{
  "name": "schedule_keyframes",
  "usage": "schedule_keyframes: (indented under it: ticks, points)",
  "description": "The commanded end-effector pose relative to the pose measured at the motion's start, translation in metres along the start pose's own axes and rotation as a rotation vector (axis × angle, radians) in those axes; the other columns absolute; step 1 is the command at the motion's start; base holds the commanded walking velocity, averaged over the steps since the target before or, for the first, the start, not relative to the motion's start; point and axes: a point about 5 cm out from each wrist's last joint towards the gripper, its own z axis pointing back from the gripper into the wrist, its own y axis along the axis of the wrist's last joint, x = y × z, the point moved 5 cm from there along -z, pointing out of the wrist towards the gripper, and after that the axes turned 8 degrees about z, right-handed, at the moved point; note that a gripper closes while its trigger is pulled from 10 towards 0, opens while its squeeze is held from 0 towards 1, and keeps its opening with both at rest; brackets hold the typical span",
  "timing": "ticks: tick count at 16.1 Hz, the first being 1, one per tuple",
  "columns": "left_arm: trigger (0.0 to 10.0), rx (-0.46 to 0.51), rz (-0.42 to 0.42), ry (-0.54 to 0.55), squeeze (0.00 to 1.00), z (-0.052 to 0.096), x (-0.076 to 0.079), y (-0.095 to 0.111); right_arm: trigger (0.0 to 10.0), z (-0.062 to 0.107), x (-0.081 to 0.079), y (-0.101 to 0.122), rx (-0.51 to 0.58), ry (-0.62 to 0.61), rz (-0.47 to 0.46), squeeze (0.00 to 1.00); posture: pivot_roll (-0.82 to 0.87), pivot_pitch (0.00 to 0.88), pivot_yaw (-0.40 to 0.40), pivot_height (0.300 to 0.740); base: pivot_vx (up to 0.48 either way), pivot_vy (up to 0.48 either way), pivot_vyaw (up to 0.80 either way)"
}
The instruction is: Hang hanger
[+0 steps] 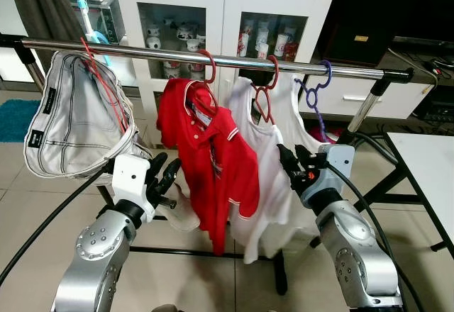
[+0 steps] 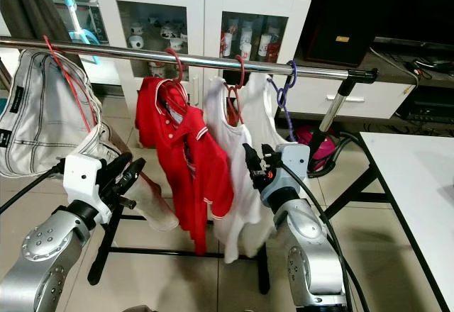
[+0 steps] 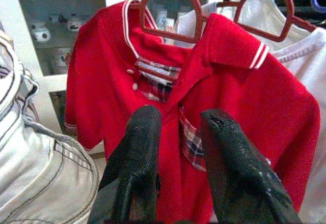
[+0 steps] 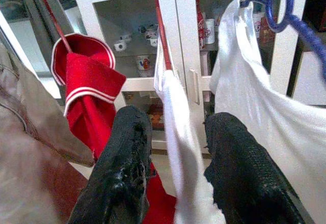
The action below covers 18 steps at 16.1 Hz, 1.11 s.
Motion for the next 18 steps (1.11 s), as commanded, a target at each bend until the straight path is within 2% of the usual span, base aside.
schedule_keyframes:
  ticks: [1,9,18]
  points:
    - [10.0,0.004,-0.014,0.002,0.00,-0.0027,-0.0006,0.0012,10.0,0.0007,0.0051,-0.0014,-0.002,-0.024,-0.009,0.00,0.03,0.000,-0.021,0.740,0.000,0.000,0.00]
    - [10.0,0.006,-0.021,-0.017,0.00,-0.0077,0.0007,0.0019,10.0,-0.0002,0.0093,-0.0047,-0.016,-0.053,-0.018,0.00,0.01,0.000,-0.008,0.740,0.000,0.000,0.00]
    - [10.0,0.009,-0.022,-0.020,0.00,-0.0087,0.0012,0.0014,10.0,-0.0012,0.0092,-0.0049,-0.021,-0.049,-0.011,0.00,0.02,0.000,-0.013,0.740,-0.255,0.000,0.00]
